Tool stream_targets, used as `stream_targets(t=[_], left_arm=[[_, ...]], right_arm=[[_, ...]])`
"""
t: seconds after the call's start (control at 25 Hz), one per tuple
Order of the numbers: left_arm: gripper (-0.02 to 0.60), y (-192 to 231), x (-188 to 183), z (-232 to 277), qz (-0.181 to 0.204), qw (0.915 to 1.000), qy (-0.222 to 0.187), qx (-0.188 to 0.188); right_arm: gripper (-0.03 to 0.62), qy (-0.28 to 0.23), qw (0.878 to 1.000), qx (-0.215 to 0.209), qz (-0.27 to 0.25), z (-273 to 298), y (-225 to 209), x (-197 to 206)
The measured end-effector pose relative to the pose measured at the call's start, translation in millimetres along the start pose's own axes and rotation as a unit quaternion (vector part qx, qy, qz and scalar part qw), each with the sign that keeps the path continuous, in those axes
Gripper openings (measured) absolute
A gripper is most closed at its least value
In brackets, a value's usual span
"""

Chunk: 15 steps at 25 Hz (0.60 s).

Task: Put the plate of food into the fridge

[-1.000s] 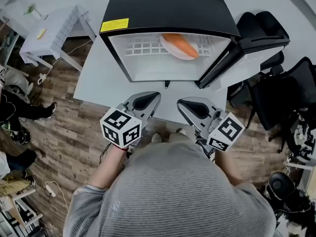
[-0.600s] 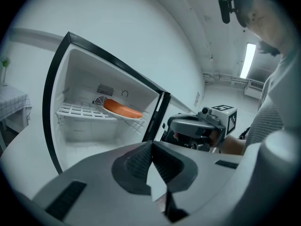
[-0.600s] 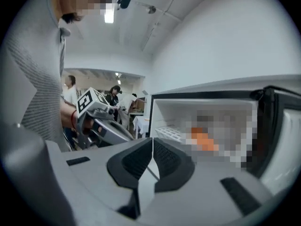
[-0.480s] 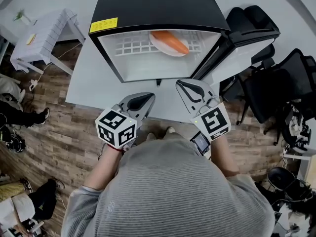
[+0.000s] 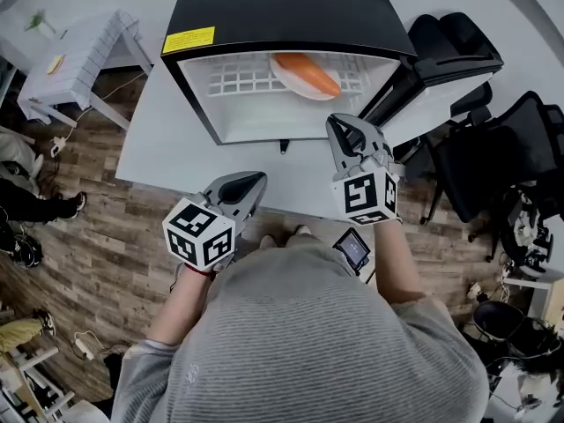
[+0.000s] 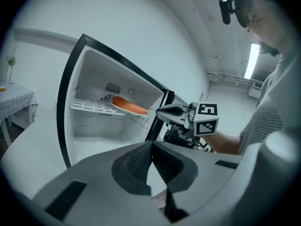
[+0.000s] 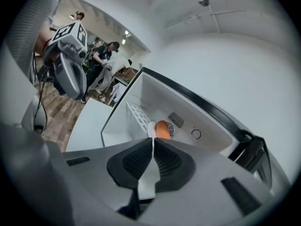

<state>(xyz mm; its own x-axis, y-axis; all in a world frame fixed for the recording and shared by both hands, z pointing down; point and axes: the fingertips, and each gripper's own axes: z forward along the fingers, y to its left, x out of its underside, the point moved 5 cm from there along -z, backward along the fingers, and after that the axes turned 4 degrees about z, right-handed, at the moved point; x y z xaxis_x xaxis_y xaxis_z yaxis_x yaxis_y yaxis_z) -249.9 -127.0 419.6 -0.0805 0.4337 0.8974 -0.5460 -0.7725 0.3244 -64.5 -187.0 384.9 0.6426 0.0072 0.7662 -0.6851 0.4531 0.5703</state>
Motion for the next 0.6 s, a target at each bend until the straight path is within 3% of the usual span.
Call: stream_targets(t=[0.28,0.36,0.44,0.6], left_arm=[[0.011,7,3,-7,-0.004,1.0,0.0,-0.008],[0.011,7,2,-8,-0.004,1.0,-0.001,-0.008],[0.011,7,2,-8,-0.004,1.0,-0.002,-0.008],[0.011,8,2,-7,-0.004,1.0,-0.003,-0.008]], right_arm=[[0.015,0.025,0.991,0.005,-0.131,26,11,5],[0.025,0.017,0.991,0.01,-0.135,28,11,2],[0.164,0.008,0.993,0.008,-0.117,29,10,-1],[0.166,0.013,0.993,0.001,-0.114,34,10,0]])
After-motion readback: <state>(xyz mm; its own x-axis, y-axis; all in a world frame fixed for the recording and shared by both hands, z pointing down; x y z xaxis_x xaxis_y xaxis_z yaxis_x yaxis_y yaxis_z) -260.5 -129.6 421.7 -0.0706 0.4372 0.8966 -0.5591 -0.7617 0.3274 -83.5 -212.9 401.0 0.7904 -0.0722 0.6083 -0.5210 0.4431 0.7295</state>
